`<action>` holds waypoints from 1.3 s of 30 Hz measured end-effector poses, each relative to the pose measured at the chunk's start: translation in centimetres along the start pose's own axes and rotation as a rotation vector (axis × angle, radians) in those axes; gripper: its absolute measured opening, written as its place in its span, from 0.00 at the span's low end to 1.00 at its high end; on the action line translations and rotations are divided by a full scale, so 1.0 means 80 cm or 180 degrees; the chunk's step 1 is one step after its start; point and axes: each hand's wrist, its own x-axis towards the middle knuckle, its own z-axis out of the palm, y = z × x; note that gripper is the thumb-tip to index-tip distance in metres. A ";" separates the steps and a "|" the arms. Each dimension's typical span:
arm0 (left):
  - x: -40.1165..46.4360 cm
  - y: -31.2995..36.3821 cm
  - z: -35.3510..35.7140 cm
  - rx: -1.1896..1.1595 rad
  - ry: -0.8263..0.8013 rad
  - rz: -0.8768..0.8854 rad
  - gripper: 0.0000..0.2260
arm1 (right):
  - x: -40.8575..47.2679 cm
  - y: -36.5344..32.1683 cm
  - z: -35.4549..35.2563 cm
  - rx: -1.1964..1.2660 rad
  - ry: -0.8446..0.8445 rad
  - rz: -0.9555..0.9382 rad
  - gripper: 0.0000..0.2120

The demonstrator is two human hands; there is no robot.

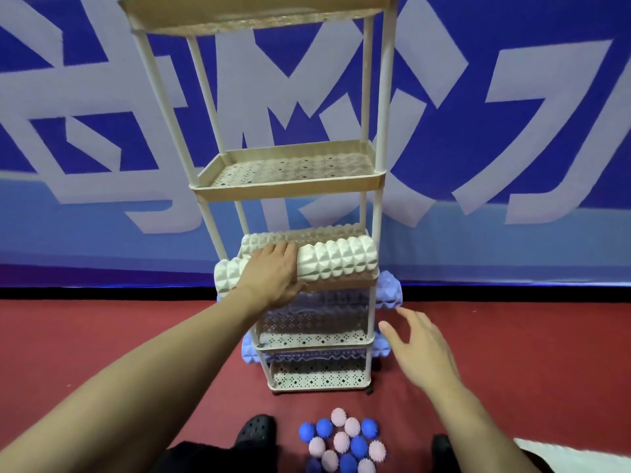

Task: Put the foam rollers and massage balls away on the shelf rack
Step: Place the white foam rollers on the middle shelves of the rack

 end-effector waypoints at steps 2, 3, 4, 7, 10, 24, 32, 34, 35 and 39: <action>0.004 -0.003 0.006 -0.0083 0.0025 0.0032 0.26 | -0.002 -0.005 0.002 -0.0312 0.0097 -0.0206 0.27; 0.006 -0.005 0.009 -0.0098 0.0039 0.0063 0.26 | -0.003 -0.008 0.004 -0.0440 0.0108 -0.0281 0.30; 0.008 -0.008 0.011 -0.0096 0.0046 0.0094 0.26 | -0.004 -0.010 0.006 -0.0534 0.0112 -0.0383 0.32; 0.014 -0.013 0.013 -0.0082 0.0080 0.0182 0.25 | -0.007 -0.018 0.008 -0.0621 0.0070 -0.0489 0.30; 0.019 -0.013 0.014 -0.0036 0.0037 0.0161 0.26 | -0.008 -0.023 0.010 -0.0668 0.0098 -0.0533 0.29; 0.072 0.001 0.014 -0.0146 -0.0333 -0.0033 0.34 | -0.008 -0.029 0.017 -0.0434 -0.0104 -0.0403 0.27; 0.101 -0.011 0.022 -0.0371 -0.0789 0.0076 0.38 | -0.007 -0.029 0.016 -0.0324 -0.0214 -0.0281 0.28; 0.102 -0.015 0.028 -0.0369 -0.0853 0.0055 0.40 | -0.005 -0.029 0.016 -0.0322 -0.0232 -0.0250 0.28; 0.102 -0.017 0.031 -0.0358 -0.0874 0.0043 0.40 | -0.004 -0.029 0.017 -0.0314 -0.0243 -0.0238 0.28; 0.100 -0.028 0.040 -0.0159 -0.0941 -0.0081 0.39 | -0.003 -0.031 0.020 -0.0309 -0.0342 -0.0228 0.28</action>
